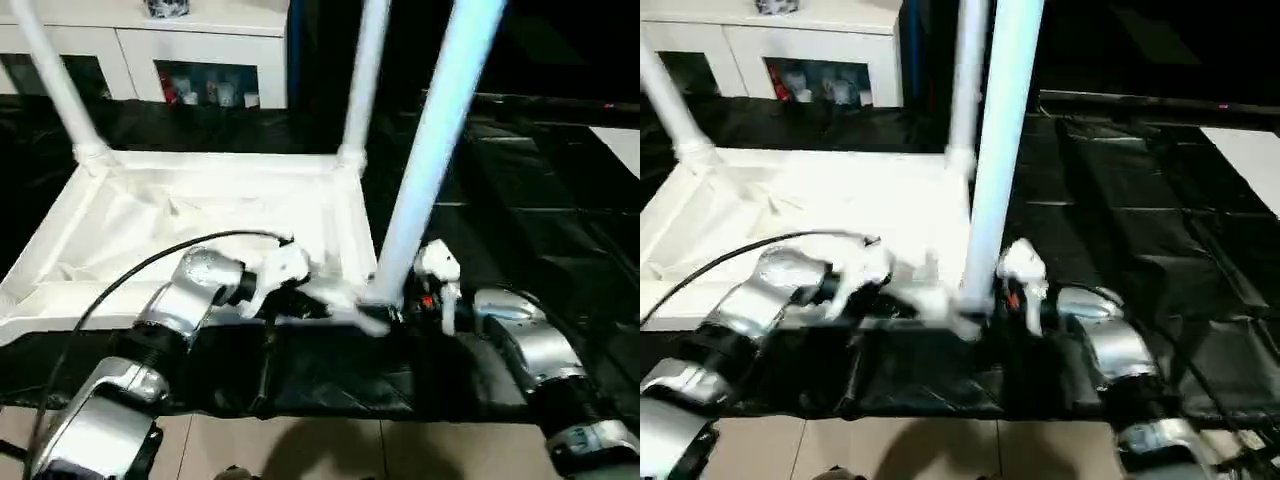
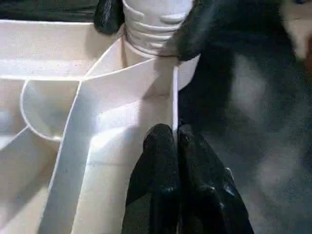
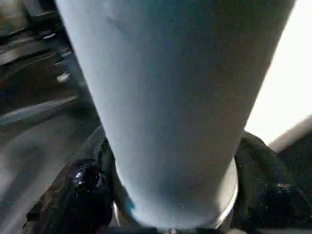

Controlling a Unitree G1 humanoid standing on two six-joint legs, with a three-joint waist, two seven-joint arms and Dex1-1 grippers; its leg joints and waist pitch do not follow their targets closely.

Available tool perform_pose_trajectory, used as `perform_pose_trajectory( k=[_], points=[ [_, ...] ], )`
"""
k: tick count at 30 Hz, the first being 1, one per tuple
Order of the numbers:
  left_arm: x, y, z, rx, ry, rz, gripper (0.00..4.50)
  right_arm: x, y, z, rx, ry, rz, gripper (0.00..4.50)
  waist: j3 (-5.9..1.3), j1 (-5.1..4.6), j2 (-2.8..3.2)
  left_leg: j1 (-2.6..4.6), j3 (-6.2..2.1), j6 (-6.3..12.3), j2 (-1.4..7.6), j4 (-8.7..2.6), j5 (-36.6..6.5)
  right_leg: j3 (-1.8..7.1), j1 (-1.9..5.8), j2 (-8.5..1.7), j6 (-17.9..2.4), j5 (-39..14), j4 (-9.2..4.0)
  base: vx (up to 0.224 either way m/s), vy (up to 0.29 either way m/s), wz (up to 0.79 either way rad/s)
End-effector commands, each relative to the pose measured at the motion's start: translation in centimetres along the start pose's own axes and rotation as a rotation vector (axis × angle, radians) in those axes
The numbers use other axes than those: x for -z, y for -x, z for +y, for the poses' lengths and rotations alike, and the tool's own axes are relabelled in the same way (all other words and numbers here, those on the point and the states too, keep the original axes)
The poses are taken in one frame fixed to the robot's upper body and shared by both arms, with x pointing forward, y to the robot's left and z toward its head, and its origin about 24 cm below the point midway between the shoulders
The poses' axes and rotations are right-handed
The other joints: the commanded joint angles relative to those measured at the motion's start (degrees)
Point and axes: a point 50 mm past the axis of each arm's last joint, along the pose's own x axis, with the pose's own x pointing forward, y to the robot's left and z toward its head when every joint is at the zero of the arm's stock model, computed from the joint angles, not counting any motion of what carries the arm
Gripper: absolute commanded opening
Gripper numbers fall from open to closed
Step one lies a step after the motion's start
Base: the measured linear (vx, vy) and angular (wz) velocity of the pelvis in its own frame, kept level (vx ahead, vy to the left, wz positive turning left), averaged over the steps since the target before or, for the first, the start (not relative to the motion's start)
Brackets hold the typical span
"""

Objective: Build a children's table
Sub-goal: Rotate leg to tighten

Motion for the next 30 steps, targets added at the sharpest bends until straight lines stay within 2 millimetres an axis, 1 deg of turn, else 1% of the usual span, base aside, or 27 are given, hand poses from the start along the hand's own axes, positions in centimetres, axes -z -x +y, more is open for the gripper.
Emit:
perform_pose_trajectory(
  k=[1, 2, 3, 4, 5, 6, 7, 9, 11, 12, 14, 15, 16, 17, 18, 19, 20, 21, 22, 23, 24, 25, 26, 27, 28, 29, 30],
  points=[
    [-1.4, -1.8, 0.4, -0.082, 0.031, -0.025, 0.0, 0.6, -1.6, -0.2, 0.141, -0.039, 0.017, 2.76, -3.15, -0.36, -0.22, 1.08, -1.09, 0.22, 1.69, -4.22, -17.1, 2.76, 2.23, -3.57, -9.7, -24.0, -4.81, 0.0, 0.0, 0.0],
    [-1.4, -1.9, 0.5, -0.09, 0.034, -0.026, 0.0, 0.6, -1.7, -0.3, 0.157, -0.046, 0.018, 2.76, -3.16, -0.77, -0.17, 0.98, -1.11, -0.19, 1.7, -4.22, -17.3, 2.8, 2.16, -3.59, -9.5, -24.4, -4.77, 0.0, 0.0, 0.0],
    [-1.7, -2.5, 0.7, -0.126, 0.059, -0.03, 0.0, 0.7, -2.3, -0.6, 0.235, -0.078, 0.018, 2.74, -3.21, -1.06, -0.18, 1.12, -1.17, -0.44, 1.63, -4.17, -17.7, 2.73, 2.05, -3.53, -9.5, -24.6, -4.88, 0.0, 0.0, 0.0],
    [-1.9, -2.9, 0.7, -0.147, 0.074, -0.031, 0.0, 0.8, -2.6, -0.8, 0.281, -0.099, 0.02, 2.74, -3.24, -1.29, -0.2, 0.96, -1.24, -0.31, 1.62, -4.16, -18.0, 2.68, 2.25, -3.51, -9.4, -24.4, -4.85, 0.0, 0.0, 0.0],
    [-2.7, -4.1, 0.9, -0.214, 0.106, -0.048, 0.0, 0.8, -3.8, -1.1, 0.403, -0.147, 0.017, 2.74, -3.22, -1.46, -0.16, 0.96, -1.25, -0.33, 1.64, -4.17, -18.1, 2.71, 2.16, -3.54, -9.5, -24.1, -4.86, 0.0, 0.0, 0.0],
    [-3.0, -4.5, 0.9, -0.23, 0.112, -0.052, 0.0, 0.8, -4.2, -1.1, 0.438, -0.157, 0.016, 2.73, -3.22, -1.87, -0.12, 0.99, -1.29, -0.53, 1.52, -4.13, -18.4, 2.65, 2.07, -3.55, -9.6, -24.5, -4.93, 0.0, 0.0, 0.0],
    [-3.1, -4.8, 0.9, -0.239, 0.114, -0.054, 0.0, 0.7, -4.6, -1.1, 0.461, -0.163, 0.017, 2.73, -3.28, -2.0, -0.17, 1.0, -1.24, -0.43, 1.42, -4.04, -18.5, 2.58, 2.1, -3.47, -9.5, -24.9, -5.06, 0.0, 0.0, 0.0],
    [-3.5, -5.4, 0.8, -0.25, 0.095, -0.05, 0.0, 0.0, -5.7, -0.4, 0.426, -0.145, -0.026, 2.73, -3.33, -1.96, -0.24, 0.81, -1.12, 0.66, 1.39, -3.95, -18.0, 2.65, 2.22, -3.53, -9.1, -24.2, -5.21, 0.0, 0.0, 0.0],
    [-3.8, -6.0, 0.5, -0.253, 0.061, -0.034, 0.0, -0.7, -6.7, 0.2, 0.403, -0.098, -0.039, 2.73, -3.43, -1.82, -0.28, 0.71, -1.05, 1.43, 1.4, -3.92, -16.9, 2.69, 2.29, -3.5, -9.3, -22.6, -5.02, 0.0, 0.0, 0.0],
    [-3.8, -6.0, 0.5, -0.254, 0.06, -0.033, 0.0, -0.7, -6.7, 0.2, 0.412, -0.086, -0.035, 2.73, -3.4, -1.84, -0.25, 0.62, -1.02, 1.72, 1.4, -3.98, -16.6, 2.68, 2.36, -3.41, -9.6, -21.9, -4.93, 0.0, 0.0, 0.0],
    [-3.9, -6.0, 0.5, -0.25, 0.049, -0.033, 0.0, -0.9, -6.8, 0.1, 0.407, -0.104, -0.053, 2.73, -3.4, -1.83, -0.21, 0.71, -1.0, 1.88, 1.44, -3.99, -16.7, 2.7, 2.33, -3.39, -9.7, -21.6, -4.93, 0.0, 0.0, 0.0],
    [-4.0, -6.0, 0.5, -0.248, 0.037, -0.031, 0.0, -1.1, -6.8, 0.0, 0.405, -0.12, -0.076, 3.08, -3.37, -1.84, -0.18, 0.69, -1.01, 1.95, 1.49, -4.04, -17.0, 2.68, 2.36, -3.39, -9.9, -21.6, -4.92, 0.0, 0.0, 0.0],
    [-4.0, -5.7, 0.6, -0.235, 0.017, -0.036, 0.0, -1.3, -6.5, -0.1, 0.371, -0.119, -0.097, 3.29, -3.34, -1.9, -0.18, 0.68, -1.03, 1.95, 1.49, -4.07, -17.4, 2.65, 2.36, -3.35, -9.9, -21.8, -4.94, 0.0, 0.0, 0.0],
    [-4.0, -5.7, 0.6, -0.232, 0.013, -0.037, 0.0, -1.4, -6.4, -0.1, 0.365, -0.118, -0.1, 3.43, -3.36, -1.73, -0.36, 0.74, -1.07, 2.12, 1.55, -4.07, -17.7, 2.65, 2.36, -3.47, -9.9, -22.1, -4.91, 0.0, 0.0, 0.0],
    [-3.9, -5.4, 0.6, -0.222, 0.004, -0.044, 0.0, -1.5, -6.1, -0.3, 0.349, -0.106, -0.107, 3.45, -3.34, -1.83, -0.33, 0.6, -1.09, 2.2, 1.57, -4.12, -17.6, 2.67, 2.41, -3.46, -10.0, -21.8, -4.89, 0.0, 0.0, 0.0],
    [-3.8, -5.0, 0.5, -0.189, -0.018, -0.064, 0.0, -1.5, -5.5, -0.5, 0.306, -0.071, -0.112, 3.64, -3.35, -1.82, -0.34, 0.59, -1.08, 2.21, 1.58, -4.12, -17.6, 2.67, 2.44, -3.46, -10.0, -21.6, -4.87, 0.0, 0.0, 0.0],
    [-3.8, -4.8, 0.4, -0.171, -0.03, -0.075, 0.0, -1.5, -5.2, -0.5, 0.281, -0.053, -0.111, 3.78, -3.46, -1.77, -0.4, 0.52, -1.06, 2.52, 1.57, -4.04, -17.4, 2.7, 2.56, -3.49, -10.2, -20.9, -4.79, 0.0, 0.0, 0.0],
    [-3.7, -4.7, 0.3, -0.16, -0.035, -0.08, 0.0, -1.5, -5.0, -0.5, 0.265, -0.038, -0.111, 3.78, -3.49, -1.71, -0.39, 0.44, -1.05, 2.72, 1.59, -4.03, -16.9, 2.74, 2.64, -3.51, -10.4, -20.0, -4.68, 0.0, 0.0, 0.0],
    [-3.6, -4.4, 0.3, -0.145, -0.041, -0.086, 0.0, -1.4, -4.6, -0.5, 0.236, -0.012, -0.109, 3.93, -3.48, -1.72, -0.32, 0.41, -0.97, 2.99, 1.64, -4.02, -16.1, 2.8, 2.64, -3.48, -10.9, -18.5, -4.51, 0.0, 0.0, 0.0],
    [-3.4, -4.1, 0.2, -0.13, -0.045, -0.091, 0.0, -1.4, -4.1, -0.5, 0.203, 0.005, -0.107, 3.93, -3.6, -1.63, -0.4, 0.39, -0.93, 3.21, 1.62, -3.94, -15.6, 2.8, 2.79, -3.47, -11.2, -17.4, -4.36, 0.0, 0.0, 0.0],
    [-3.1, -3.3, 0.1, -0.084, -0.06, -0.1, 0.0, -1.1, -3.0, -0.3, 0.116, 0.047, -0.091, 3.93, -3.67, -1.37, -0.27, 0.42, -0.8, 4.12, 1.66, -3.8, -14.1, 2.88, 2.92, -3.56, -12.0, -15.0, -4.14, 0.0, 0.0, 0.0],
    [-3.0, -3.0, 0.0, -0.067, -0.063, -0.105, 0.0, -1.0, -2.6, -0.2, 0.079, 0.058, -0.084, 3.93, -3.69, -1.19, -0.24, 0.43, -0.79, 4.49, 1.67, -3.78, -13.5, 2.88, 2.99, -3.53, -12.3, -14.1, -4.04, 0.0, 0.0, 0.0],
    [-2.9, -2.9, 0.0, -0.06, -0.065, -0.108, 0.0, -1.0, -2.4, -0.2, 0.063, 0.063, -0.081, 3.93, -3.72, -1.18, -0.33, 0.23, -0.72, 5.25, 1.71, -3.74, -12.4, 2.89, 3.15, -3.34, -12.9, -11.8, -3.71, 0.0, 0.0, 0.0],
    [-2.7, -2.3, -0.2, -0.021, -0.06, -0.126, 0.0, -0.8, -1.5, 0.1, -0.016, 0.086, -0.061, 3.93, -3.78, -1.04, -0.2, 0.4, -0.68, 5.84, 1.76, -3.68, -11.8, 2.89, 3.12, -3.37, -13.5, -10.4, -3.54, 0.0, 0.0, 0.0],
    [-2.6, -1.9, -0.3, 0.011, -0.065, -0.133, 0.0, -0.7, -1.0, 0.3, -0.064, 0.1, -0.047, 3.93, -3.77, -1.01, -0.24, 0.36, -0.66, 6.06, 1.79, -3.68, -11.6, 2.88, 3.15, -3.35, -13.8, -10.1, -3.46, 0.0, 0.0, 0.0],
    [-2.6, -1.8, -0.3, 0.019, -0.065, -0.133, 0.0, -0.6, -0.8, 0.4, -0.078, 0.104, -0.043, 3.93, -3.7, -0.72, -0.06, 0.37, -0.57, 6.23, 1.88, -3.68, -11.3, 2.84, 3.17, -3.25, -14.1, -9.9, -3.43, 0.0, 0.0, 0.0],
    [-2.3, -1.2, -0.5, 0.06, -0.073, -0.129, 0.0, -0.5, 0.0, 0.6, -0.147, 0.121, -0.019, 3.93, -3.72, -0.54, 0.12, 0.36, -0.57, 6.23, 2.07, -3.72, -11.2, 2.8, 3.18, -3.22, -14.4, -9.6, -3.23, 0.0, 0.0, 0.0]
  ],
)
